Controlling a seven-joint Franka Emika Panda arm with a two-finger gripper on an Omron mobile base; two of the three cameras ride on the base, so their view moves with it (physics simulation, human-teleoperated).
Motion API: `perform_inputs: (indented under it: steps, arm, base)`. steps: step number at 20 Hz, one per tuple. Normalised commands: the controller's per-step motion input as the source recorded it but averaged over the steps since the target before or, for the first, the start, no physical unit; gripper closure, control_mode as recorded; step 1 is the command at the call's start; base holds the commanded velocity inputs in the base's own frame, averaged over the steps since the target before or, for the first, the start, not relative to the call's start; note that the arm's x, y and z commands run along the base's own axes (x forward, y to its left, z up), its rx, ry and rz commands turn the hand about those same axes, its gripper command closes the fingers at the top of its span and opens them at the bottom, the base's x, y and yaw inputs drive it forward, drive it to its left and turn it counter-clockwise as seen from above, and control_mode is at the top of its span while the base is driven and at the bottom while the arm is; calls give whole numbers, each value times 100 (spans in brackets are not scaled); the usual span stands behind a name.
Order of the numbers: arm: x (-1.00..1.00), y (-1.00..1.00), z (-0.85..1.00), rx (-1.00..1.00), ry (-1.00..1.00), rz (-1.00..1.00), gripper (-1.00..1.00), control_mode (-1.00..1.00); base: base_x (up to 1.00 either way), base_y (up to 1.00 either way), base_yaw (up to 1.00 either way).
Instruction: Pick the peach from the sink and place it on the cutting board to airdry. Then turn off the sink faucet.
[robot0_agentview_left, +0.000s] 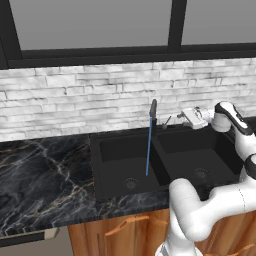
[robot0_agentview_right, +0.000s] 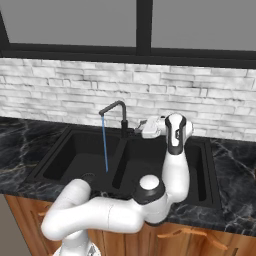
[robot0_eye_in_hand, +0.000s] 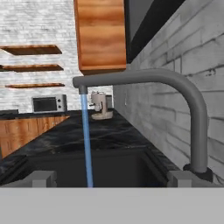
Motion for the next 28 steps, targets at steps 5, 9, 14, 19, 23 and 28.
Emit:
perform_inputs:
  steps: [5, 9, 14, 19, 23, 28]
  arm:
    - [7, 0, -23, -9, 3, -2, -100, -100]
    - [15, 1, -22, -10, 5, -5, -100, -100]
    - [25, 2, -12, -5, 7, -10, -100, -100]
    - [27, 5, -9, 0, 9, -13, -100, -100]
    - [29, 20, -12, 0, 7, -8, -100, -100]
    - [31, 29, -14, 0, 6, -4, -100, -100]
  base:
    - [0, 0, 0]
    - [0, 0, 0]
    - [0, 0, 0]
    - [0, 0, 0]
    - [0, 0, 0]
    - [0, 0, 0]
